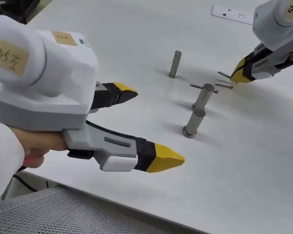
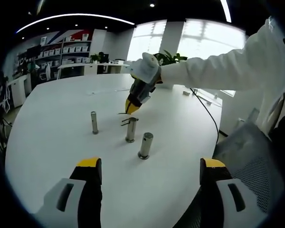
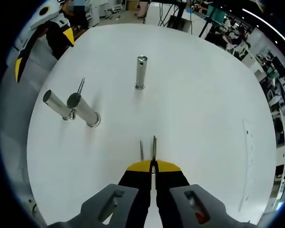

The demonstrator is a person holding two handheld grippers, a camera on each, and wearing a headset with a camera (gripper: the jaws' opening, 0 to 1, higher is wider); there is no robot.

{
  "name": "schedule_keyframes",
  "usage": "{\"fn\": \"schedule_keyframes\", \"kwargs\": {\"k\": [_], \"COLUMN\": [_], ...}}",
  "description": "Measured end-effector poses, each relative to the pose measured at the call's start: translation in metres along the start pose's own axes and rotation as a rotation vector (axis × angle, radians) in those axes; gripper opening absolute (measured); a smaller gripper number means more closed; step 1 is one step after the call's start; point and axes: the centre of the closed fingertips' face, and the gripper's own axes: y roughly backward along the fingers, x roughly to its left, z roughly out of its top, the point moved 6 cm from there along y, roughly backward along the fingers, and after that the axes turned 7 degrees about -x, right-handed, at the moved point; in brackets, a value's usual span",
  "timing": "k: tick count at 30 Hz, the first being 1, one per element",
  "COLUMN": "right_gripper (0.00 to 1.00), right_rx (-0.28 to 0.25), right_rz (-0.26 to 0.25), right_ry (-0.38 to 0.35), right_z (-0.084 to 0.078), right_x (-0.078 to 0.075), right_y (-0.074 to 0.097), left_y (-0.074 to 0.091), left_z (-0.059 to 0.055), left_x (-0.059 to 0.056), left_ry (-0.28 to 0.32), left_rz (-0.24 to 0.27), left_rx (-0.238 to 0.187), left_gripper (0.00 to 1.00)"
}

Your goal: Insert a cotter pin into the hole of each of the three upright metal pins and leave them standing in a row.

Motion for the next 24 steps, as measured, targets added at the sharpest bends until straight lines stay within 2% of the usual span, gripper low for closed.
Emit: {"fn": "schedule_keyframes", "kwargs": {"k": [5, 8, 10, 12, 24], "right_gripper": [0.0, 0.0, 0.0, 0.0, 0.0], "right_rx": [-0.049, -0.092, -0.118, -0.137, -0.232], "right_rz": [-0.041, -0.069, -0.088, -0.103, -0.2], "right_ry": [0.003, 0.004, 0.008, 0.018, 0.038], "right_z": [0.002, 0.006, -0.002, 0.001, 0.01], "right_x": [0.01, 0.025, 0.022, 0.035, 0.071], "right_y": [0.014, 0.026, 0.029, 0.037, 0.063], "left_y": [-0.002, -0.004, -0.006, -0.007, -0.019], "left_z": [0.004, 0.007, 0.009, 0.009, 0.016], "left_x": [0.003, 0.003, 0.002, 0.002, 0.001], "left_ry": [0.021, 0.03, 0.036, 0.036, 0.064], "left_rz": [0.004, 0.002, -0.003, -0.005, -0.032], "left_rx": [-0.027, -0.04, -0.043, -0.046, -0.063], "left_gripper": [0.8, 0.79, 0.77, 0.76, 0.69]}}
